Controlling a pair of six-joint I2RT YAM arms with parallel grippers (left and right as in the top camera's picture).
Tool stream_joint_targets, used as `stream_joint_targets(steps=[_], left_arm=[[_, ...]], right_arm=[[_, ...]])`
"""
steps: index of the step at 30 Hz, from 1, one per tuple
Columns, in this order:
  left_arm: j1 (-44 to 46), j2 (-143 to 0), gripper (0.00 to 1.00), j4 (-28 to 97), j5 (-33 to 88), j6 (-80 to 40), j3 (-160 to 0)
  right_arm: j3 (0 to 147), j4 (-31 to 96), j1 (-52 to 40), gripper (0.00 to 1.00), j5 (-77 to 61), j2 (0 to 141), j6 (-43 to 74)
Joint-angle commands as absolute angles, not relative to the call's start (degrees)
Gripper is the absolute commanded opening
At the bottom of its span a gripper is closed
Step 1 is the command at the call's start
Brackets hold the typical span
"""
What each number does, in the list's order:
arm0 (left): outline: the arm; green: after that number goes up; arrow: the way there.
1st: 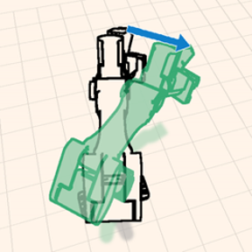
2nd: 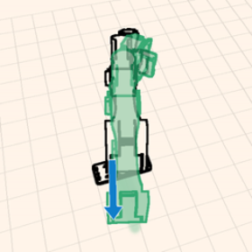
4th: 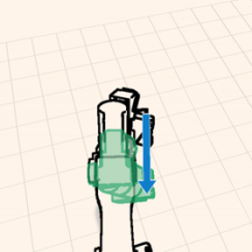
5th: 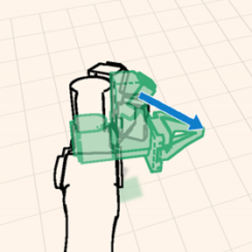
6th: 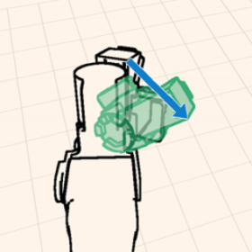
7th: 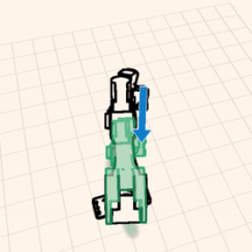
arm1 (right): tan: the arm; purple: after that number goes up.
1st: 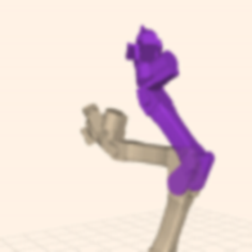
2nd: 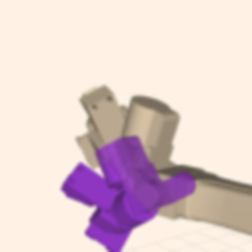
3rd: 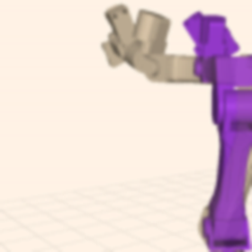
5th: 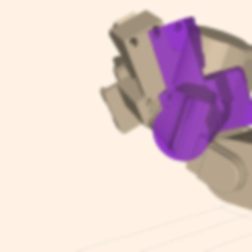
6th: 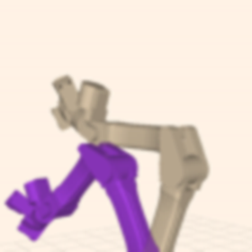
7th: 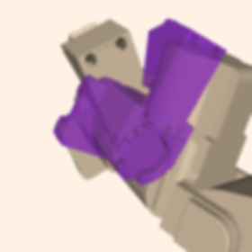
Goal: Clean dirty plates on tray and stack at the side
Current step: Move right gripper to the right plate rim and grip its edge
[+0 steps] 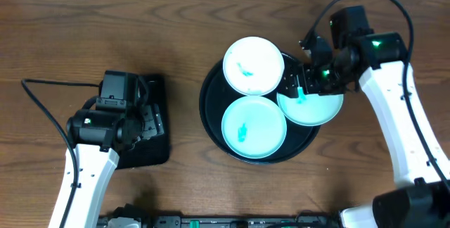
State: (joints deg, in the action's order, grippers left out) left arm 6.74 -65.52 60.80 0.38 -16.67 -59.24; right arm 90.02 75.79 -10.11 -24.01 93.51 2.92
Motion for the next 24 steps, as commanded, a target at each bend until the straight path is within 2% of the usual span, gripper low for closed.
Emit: stream_joint_targets(steps=[1,10,16,19,20,22,24], left_arm=[[6.44,-65.47,0.81,62.26,4.36,-16.58,-60.25],[6.44,-65.47,0.80,62.39,6.07,-16.58,-60.25],[6.44,-65.47,0.80,62.33,6.04,-16.58,-60.25],[6.44,-65.47,0.81,62.46,6.13,-16.60,-60.25],[6.44,-65.47,0.80,62.52,6.70,-16.60,-60.23],[6.44,-65.47,0.80,62.28,8.16,-16.78,-60.25],[6.44,-65.47,0.80,62.33,8.60,-16.75,-60.25]], right_arm=[[91.07,77.80,-10.59,0.99,-27.77,94.00,5.58],[91.07,73.95,-10.59,0.99,-25.28,94.04,6.15],[87.09,77.45,-12.27,0.99,-25.34,94.04,7.29],[82.50,77.10,-14.44,0.90,-25.12,94.04,9.34],[80.68,76.38,-15.27,0.81,-25.08,94.04,10.52],[77.28,74.00,-16.71,0.72,-24.01,94.04,13.52],[74.15,70.98,-17.65,0.73,-21.21,94.04,16.84]])
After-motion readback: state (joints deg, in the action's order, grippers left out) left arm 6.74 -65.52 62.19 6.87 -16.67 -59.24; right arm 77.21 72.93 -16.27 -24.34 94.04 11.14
